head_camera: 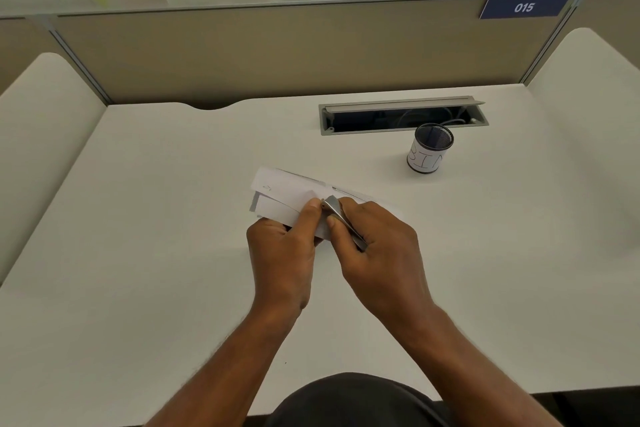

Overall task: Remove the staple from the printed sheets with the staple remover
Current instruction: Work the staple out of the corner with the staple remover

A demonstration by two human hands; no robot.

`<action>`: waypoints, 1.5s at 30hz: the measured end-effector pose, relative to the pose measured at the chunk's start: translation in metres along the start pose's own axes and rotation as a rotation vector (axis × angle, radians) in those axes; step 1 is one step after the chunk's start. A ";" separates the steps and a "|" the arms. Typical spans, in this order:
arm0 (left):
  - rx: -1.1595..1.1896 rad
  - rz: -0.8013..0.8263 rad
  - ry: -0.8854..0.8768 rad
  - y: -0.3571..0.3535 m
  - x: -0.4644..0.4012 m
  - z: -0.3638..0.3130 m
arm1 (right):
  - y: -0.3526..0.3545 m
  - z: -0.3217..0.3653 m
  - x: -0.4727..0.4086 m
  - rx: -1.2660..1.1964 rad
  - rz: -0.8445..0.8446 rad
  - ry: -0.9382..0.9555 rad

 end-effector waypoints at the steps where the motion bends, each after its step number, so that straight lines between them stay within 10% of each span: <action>1: 0.007 0.004 0.008 0.000 0.000 0.001 | -0.001 0.000 0.000 0.022 0.001 0.009; 28: 0.052 0.018 -0.024 -0.002 0.006 -0.010 | -0.001 -0.010 0.001 -0.460 0.020 -0.323; 45: 0.052 0.052 -0.024 -0.002 0.002 -0.006 | 0.001 0.004 -0.002 0.039 0.000 0.017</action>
Point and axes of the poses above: each hand's wrist, its own x-axis away from the middle knuckle, its own y-axis out of the back of the hand, z = x × y, the point moved 6 cm from there along -x, towards the middle knuckle, and after that the axes turned 5 degrees about -x, right-handed, at the moved point
